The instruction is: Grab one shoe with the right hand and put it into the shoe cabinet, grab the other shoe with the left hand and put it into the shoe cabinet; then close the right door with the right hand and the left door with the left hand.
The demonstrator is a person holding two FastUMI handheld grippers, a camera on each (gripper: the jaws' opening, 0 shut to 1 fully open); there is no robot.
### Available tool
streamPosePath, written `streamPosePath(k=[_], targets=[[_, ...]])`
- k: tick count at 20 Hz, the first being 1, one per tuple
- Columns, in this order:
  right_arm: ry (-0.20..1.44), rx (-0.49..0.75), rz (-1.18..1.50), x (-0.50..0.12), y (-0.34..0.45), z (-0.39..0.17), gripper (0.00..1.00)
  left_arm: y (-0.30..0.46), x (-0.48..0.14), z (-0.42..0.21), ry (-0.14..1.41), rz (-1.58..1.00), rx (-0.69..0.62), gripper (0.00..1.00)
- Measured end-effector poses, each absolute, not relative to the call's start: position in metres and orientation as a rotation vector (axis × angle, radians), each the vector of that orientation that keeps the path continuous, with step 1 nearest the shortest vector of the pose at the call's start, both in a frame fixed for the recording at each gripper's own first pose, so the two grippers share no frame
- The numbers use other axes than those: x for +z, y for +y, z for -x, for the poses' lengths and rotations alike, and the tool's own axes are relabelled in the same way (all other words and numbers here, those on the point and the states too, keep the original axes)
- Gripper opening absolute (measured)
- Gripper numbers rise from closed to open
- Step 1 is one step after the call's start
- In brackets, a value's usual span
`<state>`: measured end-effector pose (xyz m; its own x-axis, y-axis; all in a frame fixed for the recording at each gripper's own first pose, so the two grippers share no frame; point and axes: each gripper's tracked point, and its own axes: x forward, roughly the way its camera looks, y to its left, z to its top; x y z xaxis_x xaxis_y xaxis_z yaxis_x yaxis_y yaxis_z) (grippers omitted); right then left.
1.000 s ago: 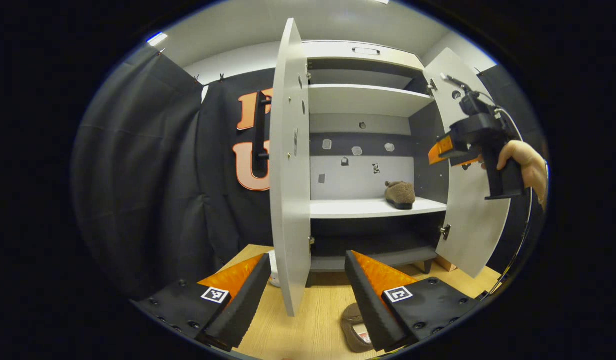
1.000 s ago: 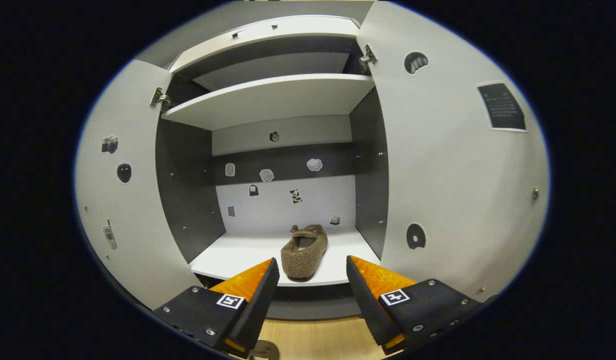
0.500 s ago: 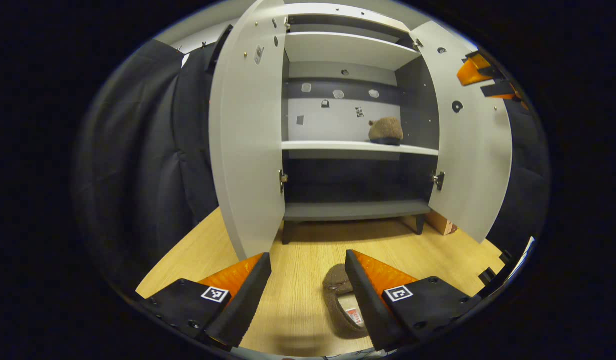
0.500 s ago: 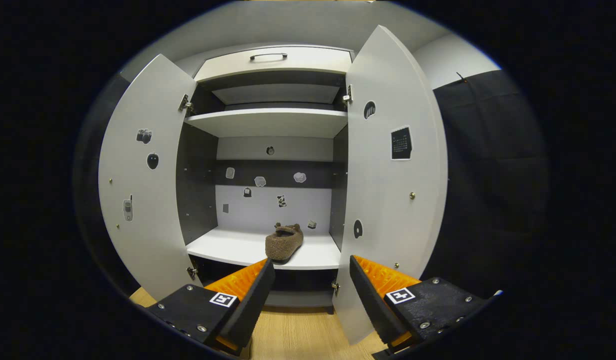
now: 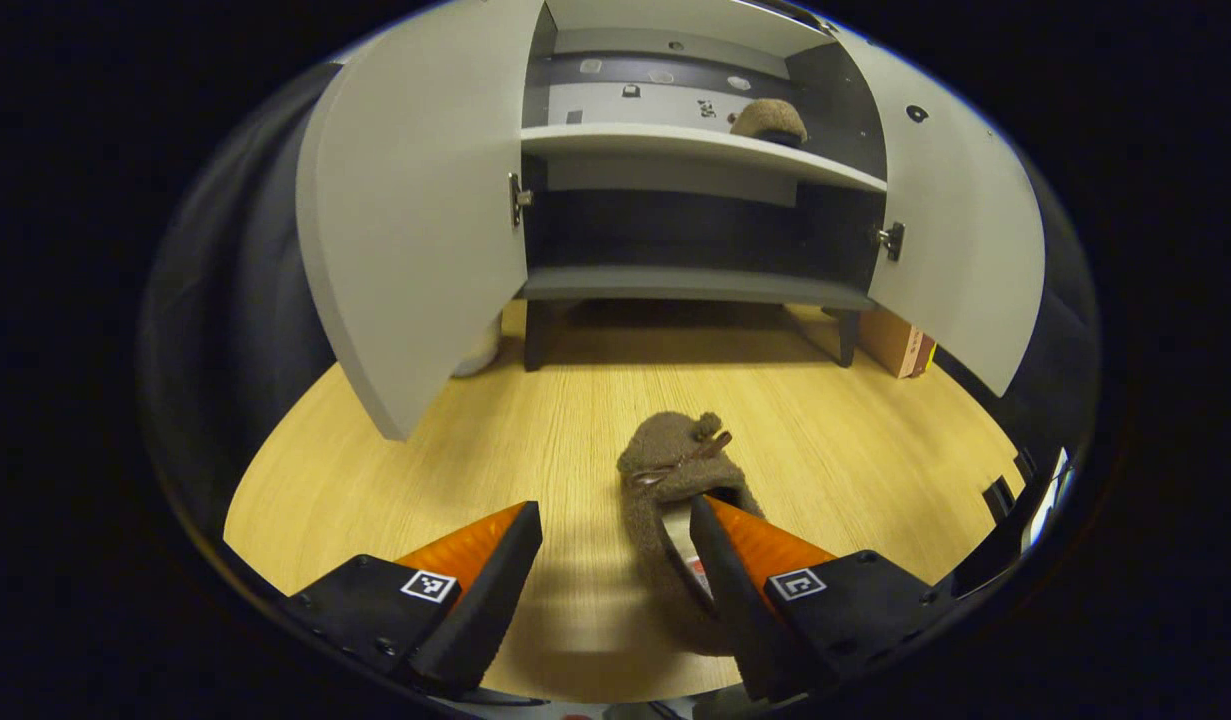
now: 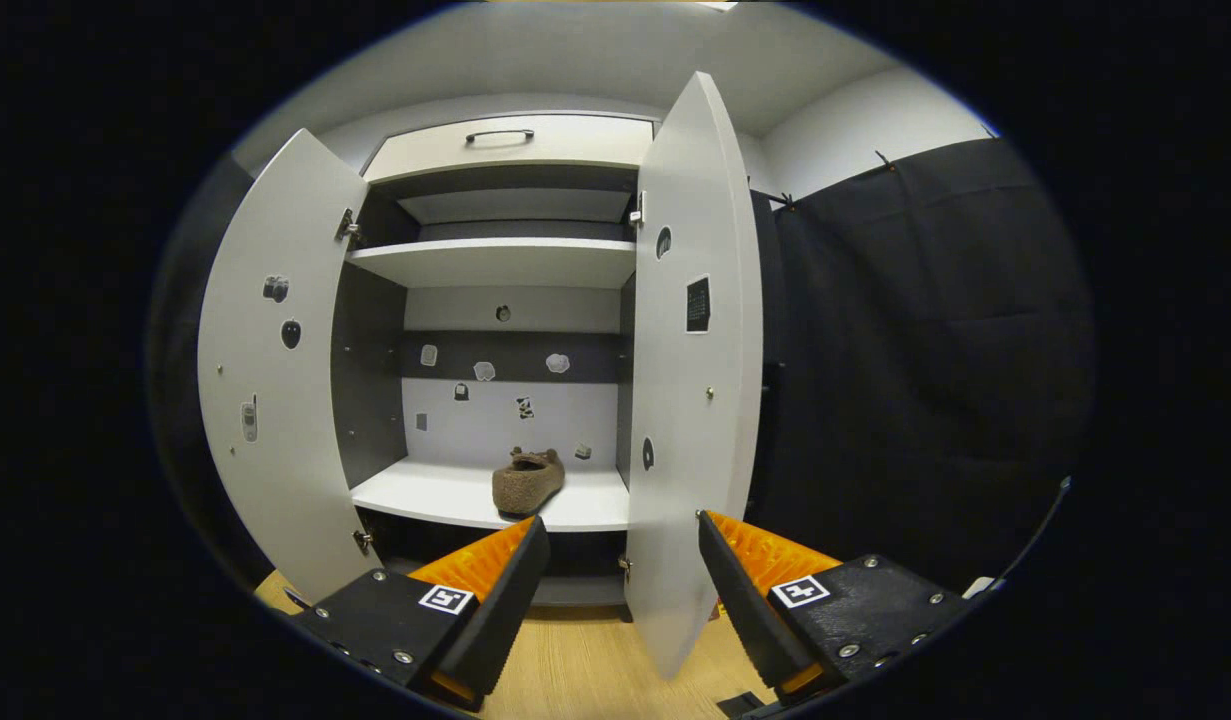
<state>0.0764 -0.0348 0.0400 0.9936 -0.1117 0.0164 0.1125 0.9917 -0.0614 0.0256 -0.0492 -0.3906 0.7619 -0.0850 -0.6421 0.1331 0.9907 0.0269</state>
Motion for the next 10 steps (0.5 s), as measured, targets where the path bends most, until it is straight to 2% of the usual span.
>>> streamPosePath(k=[6, 8, 9, 10], targets=[[0.010, -0.143, 0.033, 0.027, -0.056, -0.062, 0.93, -0.065, -0.418, -0.029, 0.841, -0.020, -0.157, 0.99], [0.011, -0.147, 0.020, 0.025, -0.061, -0.061, 0.93, -0.072, -0.420, -0.029, 0.872, -0.013, -0.179, 0.59], [0.016, -0.154, 0.018, 0.023, -0.066, -0.060, 0.93, -0.076, -0.422, -0.027, 0.890, -0.011, -0.199, 0.53], [0.022, -0.159, 0.016, 0.020, -0.070, -0.058, 0.92, -0.078, -0.423, -0.029, 0.901, -0.007, -0.196, 0.59]])
